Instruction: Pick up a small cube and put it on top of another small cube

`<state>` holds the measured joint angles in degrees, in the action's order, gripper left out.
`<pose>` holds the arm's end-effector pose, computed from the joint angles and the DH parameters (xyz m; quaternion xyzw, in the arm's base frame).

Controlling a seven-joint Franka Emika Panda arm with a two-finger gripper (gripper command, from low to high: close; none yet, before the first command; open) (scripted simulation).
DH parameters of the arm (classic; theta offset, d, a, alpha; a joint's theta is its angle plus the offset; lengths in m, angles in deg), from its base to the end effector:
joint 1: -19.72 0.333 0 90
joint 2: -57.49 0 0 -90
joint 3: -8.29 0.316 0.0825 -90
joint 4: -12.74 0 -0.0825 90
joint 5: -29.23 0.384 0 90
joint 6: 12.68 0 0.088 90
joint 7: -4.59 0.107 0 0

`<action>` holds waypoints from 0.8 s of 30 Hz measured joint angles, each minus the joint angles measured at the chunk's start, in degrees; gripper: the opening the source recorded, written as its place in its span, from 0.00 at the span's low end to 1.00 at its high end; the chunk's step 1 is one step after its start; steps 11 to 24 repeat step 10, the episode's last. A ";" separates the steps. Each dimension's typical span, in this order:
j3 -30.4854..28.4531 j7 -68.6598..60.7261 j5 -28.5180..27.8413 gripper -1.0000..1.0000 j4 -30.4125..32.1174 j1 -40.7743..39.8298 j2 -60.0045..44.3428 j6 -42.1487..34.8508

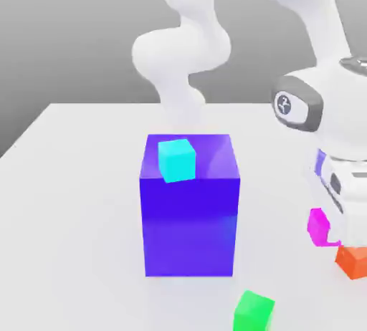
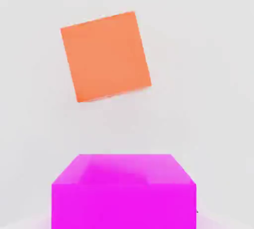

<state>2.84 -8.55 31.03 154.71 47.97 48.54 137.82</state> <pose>0.4401 0.1831 0.2295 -0.9552 -0.2960 0.0032 0.0000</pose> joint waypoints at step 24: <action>-2.67 -3.21 4.56 1.00 -4.64 -6.16 -9.66 5.05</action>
